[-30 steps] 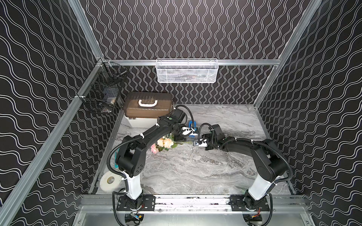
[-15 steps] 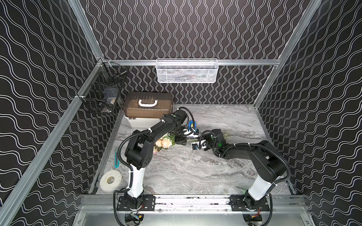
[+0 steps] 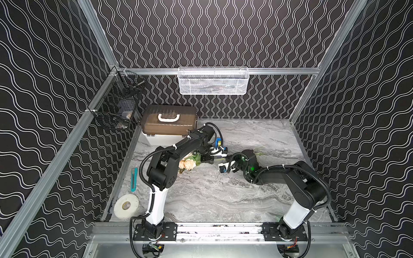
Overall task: Wrap bouquets with tape
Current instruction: Wrap the tape around the bouquet.
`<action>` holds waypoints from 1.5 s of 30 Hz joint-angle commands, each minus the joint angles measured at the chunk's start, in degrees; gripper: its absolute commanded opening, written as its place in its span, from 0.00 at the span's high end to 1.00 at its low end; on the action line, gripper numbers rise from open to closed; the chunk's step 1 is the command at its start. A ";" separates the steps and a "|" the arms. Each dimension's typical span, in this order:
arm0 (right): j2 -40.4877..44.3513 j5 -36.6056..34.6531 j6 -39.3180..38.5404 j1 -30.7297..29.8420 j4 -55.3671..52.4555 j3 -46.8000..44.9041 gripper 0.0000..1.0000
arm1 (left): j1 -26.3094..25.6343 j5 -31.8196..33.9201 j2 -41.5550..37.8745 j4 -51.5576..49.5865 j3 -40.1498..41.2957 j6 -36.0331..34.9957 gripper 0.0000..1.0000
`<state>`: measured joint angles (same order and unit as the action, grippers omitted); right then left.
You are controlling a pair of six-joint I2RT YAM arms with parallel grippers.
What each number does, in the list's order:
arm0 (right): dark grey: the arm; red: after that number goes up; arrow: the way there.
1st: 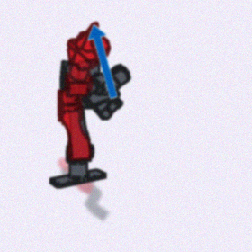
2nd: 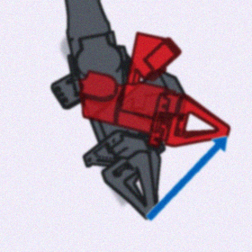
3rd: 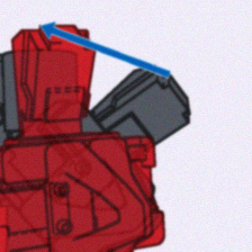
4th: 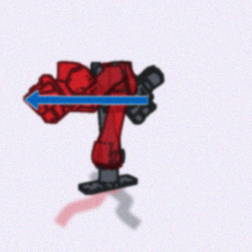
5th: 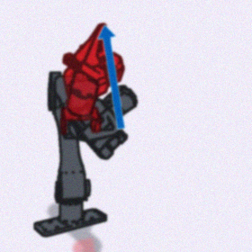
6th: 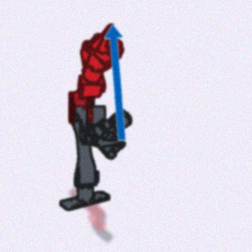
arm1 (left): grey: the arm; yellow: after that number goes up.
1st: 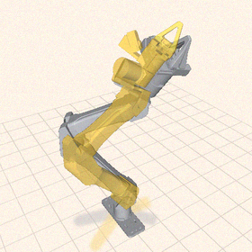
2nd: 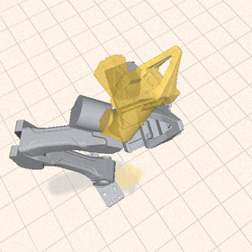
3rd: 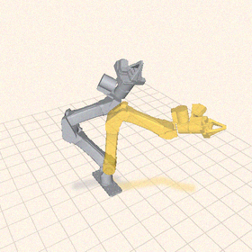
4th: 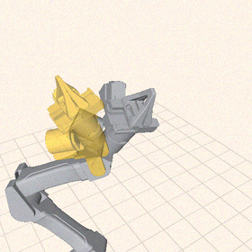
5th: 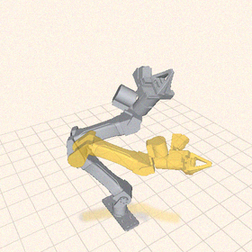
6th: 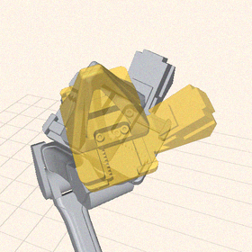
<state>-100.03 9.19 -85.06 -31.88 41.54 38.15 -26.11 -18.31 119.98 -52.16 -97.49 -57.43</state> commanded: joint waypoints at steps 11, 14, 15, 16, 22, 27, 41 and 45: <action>6.66 2.13 10.38 -0.43 5.09 -6.14 0.19 | 0.05 -0.75 -5.53 9.83 7.25 -0.48 1.00; 12.98 0.40 15.13 -0.39 -1.81 -7.85 0.11 | -0.07 0.27 -7.56 12.53 9.80 -0.32 1.00; 15.60 -0.36 17.44 -0.38 -4.25 -8.30 0.08 | -0.09 0.61 -8.12 13.28 10.62 -0.54 1.00; 18.23 -1.15 20.28 -0.51 -6.51 -8.55 0.05 | -0.33 0.90 -8.71 14.05 11.55 -0.83 1.00; 32.82 -8.34 38.99 -0.39 -16.90 -9.20 0.01 | -0.80 4.41 -11.48 21.22 17.64 -1.02 1.00; 38.78 -16.60 58.74 1.43 -19.27 -5.97 0.01 | -2.89 8.84 -12.92 25.00 21.09 -2.44 1.00; 6.36 2.05 104.40 13.81 -60.09 31.73 0.18 | -4.92 10.39 -14.15 23.46 25.42 -8.37 1.00; 1.83 10.65 112.74 13.86 -50.51 28.60 0.33 | -5.48 9.65 -12.23 20.51 23.78 -9.36 1.00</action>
<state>-96.18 10.46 17.89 -18.02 -11.86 67.81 -31.16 -6.07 106.91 -26.57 -72.44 -64.47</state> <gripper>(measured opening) 0.681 0.107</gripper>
